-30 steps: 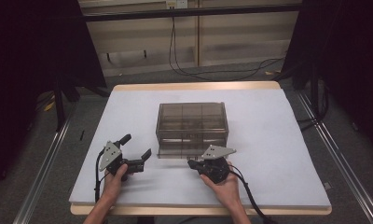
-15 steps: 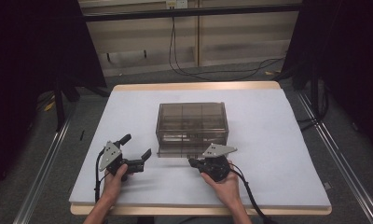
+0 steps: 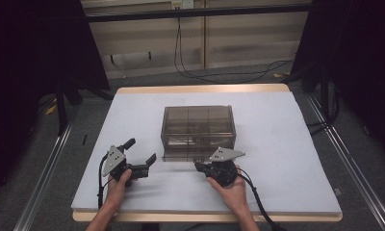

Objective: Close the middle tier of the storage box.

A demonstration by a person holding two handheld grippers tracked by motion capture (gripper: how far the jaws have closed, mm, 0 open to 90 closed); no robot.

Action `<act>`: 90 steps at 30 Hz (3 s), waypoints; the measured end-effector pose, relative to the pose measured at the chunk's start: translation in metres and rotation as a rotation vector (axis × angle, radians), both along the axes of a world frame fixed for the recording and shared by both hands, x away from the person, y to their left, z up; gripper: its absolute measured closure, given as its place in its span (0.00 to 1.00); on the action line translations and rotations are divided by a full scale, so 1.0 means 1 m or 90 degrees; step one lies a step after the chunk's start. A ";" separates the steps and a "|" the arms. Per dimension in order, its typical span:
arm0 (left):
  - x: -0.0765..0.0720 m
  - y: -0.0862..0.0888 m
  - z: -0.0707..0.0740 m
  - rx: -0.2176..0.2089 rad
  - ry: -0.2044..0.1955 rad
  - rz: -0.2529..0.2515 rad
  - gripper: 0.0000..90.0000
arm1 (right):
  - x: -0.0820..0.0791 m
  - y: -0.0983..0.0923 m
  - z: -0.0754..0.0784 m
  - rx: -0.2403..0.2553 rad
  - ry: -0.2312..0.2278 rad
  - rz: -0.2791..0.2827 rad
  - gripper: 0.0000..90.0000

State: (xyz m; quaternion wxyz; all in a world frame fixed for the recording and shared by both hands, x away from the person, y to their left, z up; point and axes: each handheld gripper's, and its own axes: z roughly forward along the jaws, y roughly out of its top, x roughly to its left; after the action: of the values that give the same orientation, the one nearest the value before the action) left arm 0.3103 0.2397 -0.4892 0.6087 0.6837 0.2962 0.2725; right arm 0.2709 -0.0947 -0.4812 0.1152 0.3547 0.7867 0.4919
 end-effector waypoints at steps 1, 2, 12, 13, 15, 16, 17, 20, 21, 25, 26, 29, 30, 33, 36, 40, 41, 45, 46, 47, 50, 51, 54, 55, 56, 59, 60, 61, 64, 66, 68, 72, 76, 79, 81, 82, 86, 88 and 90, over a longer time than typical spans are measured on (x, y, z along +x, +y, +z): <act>0.000 0.000 0.000 0.000 0.000 0.000 0.01 | 0.000 0.000 0.000 0.000 -0.001 -0.001 1.00; 0.000 0.000 0.000 0.000 0.000 0.000 0.01 | 0.000 0.000 0.000 0.001 -0.001 -0.003 1.00; 0.000 0.000 0.000 0.000 0.000 0.000 0.01 | 0.001 -0.003 0.002 0.011 -0.005 -0.010 1.00; 0.000 0.000 0.000 0.000 0.000 0.000 0.01 | 0.001 -0.003 0.002 0.011 -0.005 -0.010 1.00; 0.000 0.000 0.000 0.000 0.000 0.000 0.01 | 0.001 -0.003 0.002 0.009 -0.009 -0.013 1.00; 0.000 0.000 0.000 0.001 0.000 0.000 0.01 | 0.001 -0.003 0.002 0.009 -0.010 -0.015 1.00; 0.000 0.000 0.000 0.001 0.000 0.000 0.01 | 0.002 -0.003 0.002 0.011 -0.011 -0.017 1.00; 0.000 0.000 0.000 0.002 0.000 0.000 0.01 | 0.002 -0.003 0.001 0.012 -0.011 -0.018 1.00; 0.000 0.000 0.000 0.001 0.000 0.000 0.01 | 0.002 -0.003 0.001 0.011 -0.011 -0.018 1.00; 0.000 0.000 0.000 0.000 0.000 0.000 0.01 | 0.003 -0.004 0.002 0.012 -0.011 -0.022 1.00; 0.000 0.000 0.000 0.001 0.000 0.000 0.01 | 0.003 -0.005 0.002 0.011 -0.011 -0.022 1.00; 0.000 0.000 0.000 0.000 0.000 0.000 0.01 | 0.003 -0.005 0.002 0.007 -0.014 -0.021 1.00; 0.000 0.000 0.000 0.001 0.000 0.000 0.01 | 0.003 -0.005 0.002 0.006 -0.014 -0.021 1.00; 0.000 0.000 0.000 0.001 0.000 0.000 0.01 | 0.004 -0.005 0.002 0.008 -0.016 -0.022 1.00; 0.000 0.000 0.000 0.001 0.000 0.000 0.01 | 0.004 -0.006 0.002 0.009 -0.017 -0.026 1.00; 0.000 0.000 0.000 0.000 0.000 0.000 0.01 | 0.005 -0.006 0.002 0.007 -0.019 -0.025 1.00; 0.000 0.000 0.000 0.001 0.000 0.000 0.01 | 0.005 -0.006 0.002 0.005 -0.021 -0.026 1.00; 0.000 0.000 0.000 0.000 0.000 0.000 0.01 | 0.006 -0.007 0.002 0.005 -0.021 -0.028 1.00; 0.000 0.000 0.000 0.000 0.000 0.000 0.01 | 0.006 -0.007 0.002 0.005 -0.020 -0.030 1.00; 0.000 0.000 0.000 0.000 0.000 0.000 0.01 | 0.006 -0.007 0.002 0.005 -0.020 -0.031 1.00; 0.000 0.000 0.000 0.000 0.000 0.000 0.01 | 0.007 -0.007 0.002 0.005 -0.021 -0.029 1.00; 0.000 0.000 0.000 0.000 0.000 0.000 0.01 | 0.008 -0.007 0.002 0.004 -0.022 -0.028 1.00; 0.000 0.000 0.000 0.000 0.000 0.000 0.01 | 0.009 -0.006 0.003 0.004 -0.021 -0.029 1.00; 0.000 0.000 0.000 0.000 0.000 0.000 0.01 | 0.009 -0.006 0.004 0.004 -0.022 -0.028 1.00; 0.000 0.000 0.000 0.001 0.000 0.000 0.01 | 0.010 -0.005 0.005 0.004 -0.022 -0.027 1.00; 0.000 0.000 0.000 0.000 0.000 0.000 0.01 | 0.011 -0.005 0.006 0.002 -0.022 -0.025 1.00; 0.000 0.000 0.000 0.000 0.000 0.000 0.01 | 0.011 -0.005 0.005 0.003 -0.022 -0.024 1.00; 0.000 0.000 0.000 0.000 0.000 0.000 0.01 | 0.012 -0.005 0.005 0.003 -0.021 -0.024 1.00; 0.000 0.000 0.000 0.001 0.000 0.000 0.01 | 0.013 -0.004 0.005 0.004 -0.020 -0.026 1.00; 0.000 0.000 0.000 0.000 0.000 0.000 0.01 | 0.014 -0.004 0.005 0.005 -0.021 -0.026 1.00; 0.000 0.000 0.000 0.000 0.000 0.000 0.01 | 0.014 -0.004 0.005 0.003 -0.021 -0.023 1.00; 0.000 0.000 0.000 -0.002 0.001 0.001 0.01 | 0.016 -0.004 0.005 0.002 -0.018 -0.027 1.00; 0.000 0.000 0.000 0.000 0.000 0.000 0.01 | 0.017 -0.004 0.005 0.001 -0.018 -0.028 1.00; 0.000 0.000 0.000 0.000 0.000 0.000 0.01 | 0.018 -0.004 0.006 -0.002 -0.019 -0.026 1.00; 0.000 0.000 0.000 0.000 0.001 0.000 0.01 | 0.019 -0.004 0.006 -0.002 -0.019 -0.026 1.00; 0.000 0.000 0.000 0.000 0.000 0.000 0.01 | 0.019 -0.004 0.006 -0.001 -0.020 -0.027 1.00; 0.000 0.000 0.000 0.000 0.000 0.000 0.01 | 0.020 -0.004 0.005 -0.001 -0.019 -0.028 1.00; 0.000 0.000 0.000 0.000 0.000 0.000 0.01 | 0.020 -0.003 0.005 -0.002 -0.021 -0.027 1.00; 0.000 0.000 0.000 0.000 0.000 0.000 0.01 | 0.021 -0.003 0.005 -0.003 -0.020 -0.030 1.00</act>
State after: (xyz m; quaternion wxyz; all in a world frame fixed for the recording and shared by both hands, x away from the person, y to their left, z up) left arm 0.3103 0.2398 -0.4892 0.6087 0.6837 0.2962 0.2725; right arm 0.2917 -0.0980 -0.4764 0.1396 0.3651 0.7777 0.4924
